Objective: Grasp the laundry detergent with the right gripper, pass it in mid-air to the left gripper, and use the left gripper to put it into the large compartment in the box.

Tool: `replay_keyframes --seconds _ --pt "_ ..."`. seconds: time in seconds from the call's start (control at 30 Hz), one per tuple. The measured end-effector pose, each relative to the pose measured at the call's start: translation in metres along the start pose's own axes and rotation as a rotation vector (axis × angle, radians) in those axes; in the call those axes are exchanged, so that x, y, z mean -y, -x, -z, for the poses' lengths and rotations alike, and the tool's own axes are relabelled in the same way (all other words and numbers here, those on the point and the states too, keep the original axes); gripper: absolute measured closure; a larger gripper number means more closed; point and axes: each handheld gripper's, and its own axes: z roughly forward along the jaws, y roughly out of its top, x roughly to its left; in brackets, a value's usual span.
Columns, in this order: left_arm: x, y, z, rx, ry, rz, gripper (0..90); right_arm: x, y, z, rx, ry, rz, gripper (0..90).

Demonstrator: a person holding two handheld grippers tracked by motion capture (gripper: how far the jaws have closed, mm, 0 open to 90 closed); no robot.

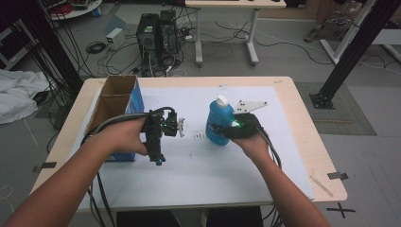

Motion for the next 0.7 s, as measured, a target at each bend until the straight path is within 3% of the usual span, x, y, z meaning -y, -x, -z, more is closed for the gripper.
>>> replay_keyframes --seconds 0.23,0.27,0.43,0.6,0.63,0.7 --pt "-0.005 -0.002 0.010 -0.003 0.007 -0.010 1.7 -0.008 -0.005 0.007 -0.046 0.003 0.031 45.7" --pt "-0.008 -0.002 0.016 -0.007 0.015 -0.012 1.7 -0.012 -0.007 0.010 -0.088 0.006 0.040 45.8" --pt "-0.013 -0.002 0.025 -0.005 0.033 -0.043 1.7 -0.018 -0.013 0.012 -0.150 0.000 0.089 45.7" --pt "-0.015 -0.002 0.026 -0.008 0.031 -0.048 1.7 -0.021 -0.017 0.012 -0.174 -0.007 0.105 45.8" --pt "-0.019 -0.001 0.032 -0.011 0.043 -0.060 1.7 -0.024 -0.021 0.012 -0.228 0.007 0.122 45.8" --pt "-0.020 -0.001 0.034 -0.014 0.047 -0.060 1.7 -0.024 -0.024 0.013 -0.258 0.014 0.136 45.8"
